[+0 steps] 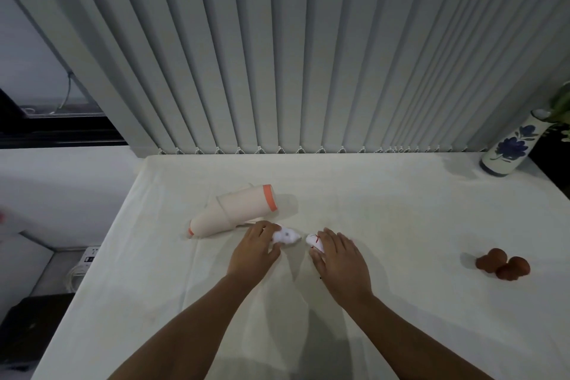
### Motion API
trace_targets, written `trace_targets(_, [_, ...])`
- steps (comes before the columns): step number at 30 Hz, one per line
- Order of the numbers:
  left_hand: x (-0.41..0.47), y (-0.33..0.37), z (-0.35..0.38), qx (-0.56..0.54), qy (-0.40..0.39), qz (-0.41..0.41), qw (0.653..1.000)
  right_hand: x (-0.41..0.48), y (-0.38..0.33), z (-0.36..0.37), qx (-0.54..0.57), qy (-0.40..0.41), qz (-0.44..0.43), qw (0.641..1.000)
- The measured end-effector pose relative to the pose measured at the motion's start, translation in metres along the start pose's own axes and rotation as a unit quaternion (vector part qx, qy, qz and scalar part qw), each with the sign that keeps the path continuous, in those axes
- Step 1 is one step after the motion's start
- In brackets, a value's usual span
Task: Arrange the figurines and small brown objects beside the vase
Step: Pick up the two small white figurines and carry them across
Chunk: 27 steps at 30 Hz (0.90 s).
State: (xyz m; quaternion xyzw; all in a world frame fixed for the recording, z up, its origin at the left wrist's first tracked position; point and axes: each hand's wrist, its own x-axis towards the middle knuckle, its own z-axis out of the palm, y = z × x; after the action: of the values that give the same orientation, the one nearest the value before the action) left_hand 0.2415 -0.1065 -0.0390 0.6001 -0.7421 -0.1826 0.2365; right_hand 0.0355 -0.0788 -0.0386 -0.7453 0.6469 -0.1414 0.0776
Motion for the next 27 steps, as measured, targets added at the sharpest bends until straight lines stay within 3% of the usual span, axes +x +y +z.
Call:
trace_targets(12, [0.022,0.017,0.011,-0.015,-0.02,-0.005,1.0,0.011,0.024,-0.017,0.125,-0.031,0.026,0.991])
trace_targets(21, [0.059,0.069,0.042,-0.036,-0.022,0.004,0.999,0.024,0.097,-0.055,0.096,0.006,0.037,0.995])
trace_targets(27, [0.085,0.12,0.067,-0.057,-0.061,-0.003,0.997,0.024,0.157,-0.087,0.066,-0.049,0.047,0.996])
